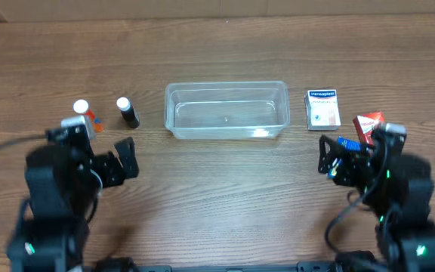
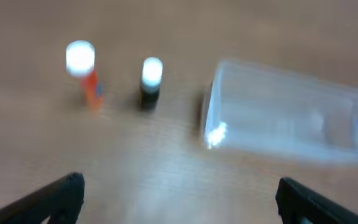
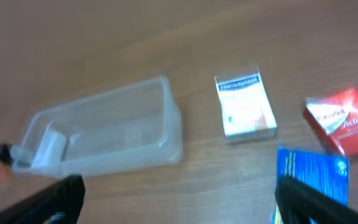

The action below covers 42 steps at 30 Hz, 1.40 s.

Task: Pack container
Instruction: 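Reach the left gripper to the dark bottle and grasp it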

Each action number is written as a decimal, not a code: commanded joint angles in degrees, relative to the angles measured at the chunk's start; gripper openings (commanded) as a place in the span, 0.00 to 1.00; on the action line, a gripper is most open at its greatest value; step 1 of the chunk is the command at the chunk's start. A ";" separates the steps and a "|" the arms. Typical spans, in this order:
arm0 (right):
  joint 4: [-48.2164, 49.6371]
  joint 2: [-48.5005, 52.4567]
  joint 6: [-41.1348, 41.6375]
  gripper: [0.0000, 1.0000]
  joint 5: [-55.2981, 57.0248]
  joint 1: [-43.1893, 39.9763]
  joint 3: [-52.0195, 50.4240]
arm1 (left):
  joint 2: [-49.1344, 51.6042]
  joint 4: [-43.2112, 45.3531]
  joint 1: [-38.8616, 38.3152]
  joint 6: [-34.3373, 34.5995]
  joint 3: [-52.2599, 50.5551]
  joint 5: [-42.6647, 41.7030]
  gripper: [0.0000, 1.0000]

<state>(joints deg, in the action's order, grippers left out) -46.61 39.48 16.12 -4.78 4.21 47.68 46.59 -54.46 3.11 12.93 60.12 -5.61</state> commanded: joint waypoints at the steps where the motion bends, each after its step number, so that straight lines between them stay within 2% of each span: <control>1: -11.04 11.65 -1.84 1.00 -0.48 -0.11 13.31 | 11.74 -14.36 0.17 -5.11 14.84 -0.85 1.00; 4: -26.62 23.12 -4.42 1.00 -0.26 -0.11 24.90 | 21.55 -29.77 0.17 -6.75 26.16 -0.87 1.00; 7: -32.48 28.20 -4.37 1.00 2.19 -0.11 28.76 | 27.06 -34.62 0.17 -7.19 31.80 -0.79 1.00; 10: -32.30 30.21 -4.35 1.00 2.10 -0.11 28.85 | 32.26 -35.71 0.17 -5.09 36.74 -0.26 1.00; 15: -31.71 30.25 -4.37 1.00 2.10 -0.11 28.85 | 41.27 -35.10 0.17 -3.87 42.27 -0.15 1.00; 24: -31.50 30.32 -4.35 1.00 2.10 -0.11 28.83 | 57.90 -27.34 -0.22 -3.02 42.91 -0.15 1.00; 39: -31.52 30.32 -4.35 1.00 2.08 -0.11 28.83 | 69.83 -14.38 -0.96 1.38 42.91 2.08 0.99; 42: -31.52 30.32 -4.35 1.00 2.08 -0.11 28.83 | 70.79 -12.28 -0.96 1.46 42.91 3.30 0.91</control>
<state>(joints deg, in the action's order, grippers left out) -78.46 70.13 11.97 -3.38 4.21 74.67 115.74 -68.14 2.61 13.41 101.73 -4.12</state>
